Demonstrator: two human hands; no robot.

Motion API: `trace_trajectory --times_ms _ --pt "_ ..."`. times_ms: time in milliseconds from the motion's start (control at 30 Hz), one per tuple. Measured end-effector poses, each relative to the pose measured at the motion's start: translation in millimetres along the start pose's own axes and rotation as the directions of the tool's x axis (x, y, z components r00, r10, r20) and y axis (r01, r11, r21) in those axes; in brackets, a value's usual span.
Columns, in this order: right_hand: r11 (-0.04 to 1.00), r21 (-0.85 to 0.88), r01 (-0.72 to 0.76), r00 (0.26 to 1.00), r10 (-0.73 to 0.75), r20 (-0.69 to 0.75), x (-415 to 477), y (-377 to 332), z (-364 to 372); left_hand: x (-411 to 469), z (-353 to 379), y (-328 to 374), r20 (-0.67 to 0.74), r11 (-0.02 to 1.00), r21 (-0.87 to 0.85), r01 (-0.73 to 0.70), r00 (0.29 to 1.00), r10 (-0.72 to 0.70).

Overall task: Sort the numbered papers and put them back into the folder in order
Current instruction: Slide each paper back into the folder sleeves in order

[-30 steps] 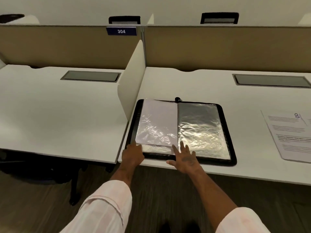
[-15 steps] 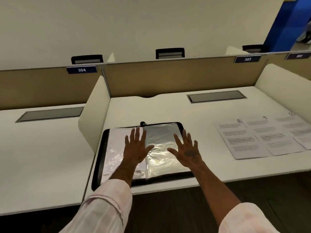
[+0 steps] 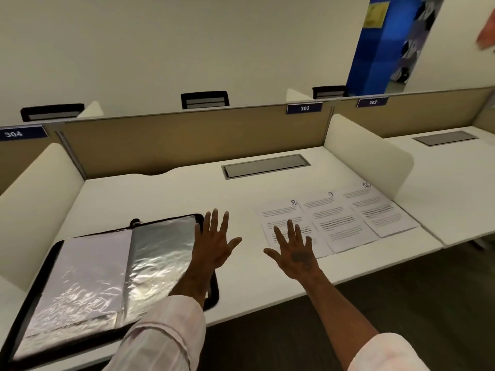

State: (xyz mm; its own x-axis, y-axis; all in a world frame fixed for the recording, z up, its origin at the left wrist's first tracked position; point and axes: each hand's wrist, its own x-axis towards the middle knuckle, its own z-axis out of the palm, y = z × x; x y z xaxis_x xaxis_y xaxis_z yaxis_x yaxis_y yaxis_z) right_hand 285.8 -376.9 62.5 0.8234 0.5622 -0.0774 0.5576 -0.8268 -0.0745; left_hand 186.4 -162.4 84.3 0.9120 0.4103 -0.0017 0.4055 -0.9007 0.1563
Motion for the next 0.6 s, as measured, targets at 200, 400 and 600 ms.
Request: trace_trajectory --times_ms 200,400,600 --pt "1.0 0.021 -0.01 0.999 0.01 0.035 13.4 72.2 0.9 27.4 27.2 63.9 0.034 1.0 0.015 -0.009 0.999 0.008" --pt "0.998 0.059 -0.018 0.998 0.014 0.057 43.7 104.0 17.5 57.4 55.6 88.5 0.079 0.999 0.037 0.002 0.997 -0.005" --pt "0.998 0.054 -0.009 0.995 0.004 0.098 84.4 125.2 47.9 107.6 89.8 106.2 0.128 1.0 0.005 -0.007 0.992 0.007"
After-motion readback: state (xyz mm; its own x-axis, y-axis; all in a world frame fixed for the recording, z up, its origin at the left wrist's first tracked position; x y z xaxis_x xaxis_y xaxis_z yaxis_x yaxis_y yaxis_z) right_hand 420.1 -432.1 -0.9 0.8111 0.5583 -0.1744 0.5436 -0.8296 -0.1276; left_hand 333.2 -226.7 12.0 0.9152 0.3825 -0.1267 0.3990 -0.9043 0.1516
